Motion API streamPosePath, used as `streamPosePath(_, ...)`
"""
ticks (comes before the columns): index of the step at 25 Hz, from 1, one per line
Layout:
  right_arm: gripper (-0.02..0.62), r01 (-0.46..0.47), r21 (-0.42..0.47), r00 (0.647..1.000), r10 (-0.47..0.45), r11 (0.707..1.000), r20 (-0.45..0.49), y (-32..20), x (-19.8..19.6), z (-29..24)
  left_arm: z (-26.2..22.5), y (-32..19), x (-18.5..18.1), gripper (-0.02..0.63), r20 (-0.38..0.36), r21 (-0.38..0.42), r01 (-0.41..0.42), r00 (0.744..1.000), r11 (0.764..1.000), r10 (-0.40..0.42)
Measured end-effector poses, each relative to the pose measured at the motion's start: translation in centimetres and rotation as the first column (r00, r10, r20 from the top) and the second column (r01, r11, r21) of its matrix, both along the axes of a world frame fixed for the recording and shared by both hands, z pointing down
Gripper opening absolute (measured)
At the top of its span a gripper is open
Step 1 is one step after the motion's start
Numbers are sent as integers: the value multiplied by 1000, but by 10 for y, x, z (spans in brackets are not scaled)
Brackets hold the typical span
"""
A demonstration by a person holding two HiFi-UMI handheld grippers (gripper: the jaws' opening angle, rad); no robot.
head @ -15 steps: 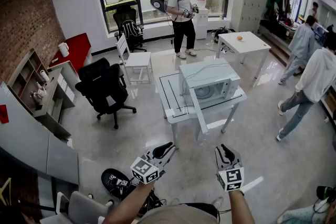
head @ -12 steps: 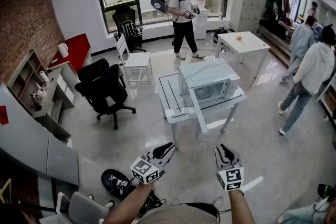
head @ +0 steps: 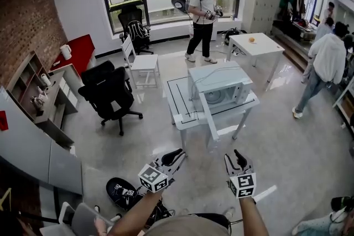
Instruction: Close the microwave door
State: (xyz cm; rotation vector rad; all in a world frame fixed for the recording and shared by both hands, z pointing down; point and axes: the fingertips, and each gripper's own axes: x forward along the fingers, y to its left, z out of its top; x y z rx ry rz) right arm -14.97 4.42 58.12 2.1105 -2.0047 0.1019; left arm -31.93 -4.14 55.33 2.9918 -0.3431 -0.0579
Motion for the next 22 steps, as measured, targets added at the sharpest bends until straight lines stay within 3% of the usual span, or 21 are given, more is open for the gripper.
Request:
streamPosePath(5, 150, -8, -34, 999, 6, 999, -49, -16, 6, 18, 7, -3, 7, 47, 32, 4, 13, 999, 1000, -13)
streamPosePath(8, 150, -5, -60, 997, 0, 998, -74, -29, 9, 31, 11, -5, 15, 6, 46, 9, 14, 999, 1000, -14)
streamPosePath(22, 169, -9, -187, 992, -15, 982, -127, -96, 29, 104, 35, -31, 53, 5, 97, -30, 36, 995, 999, -33)
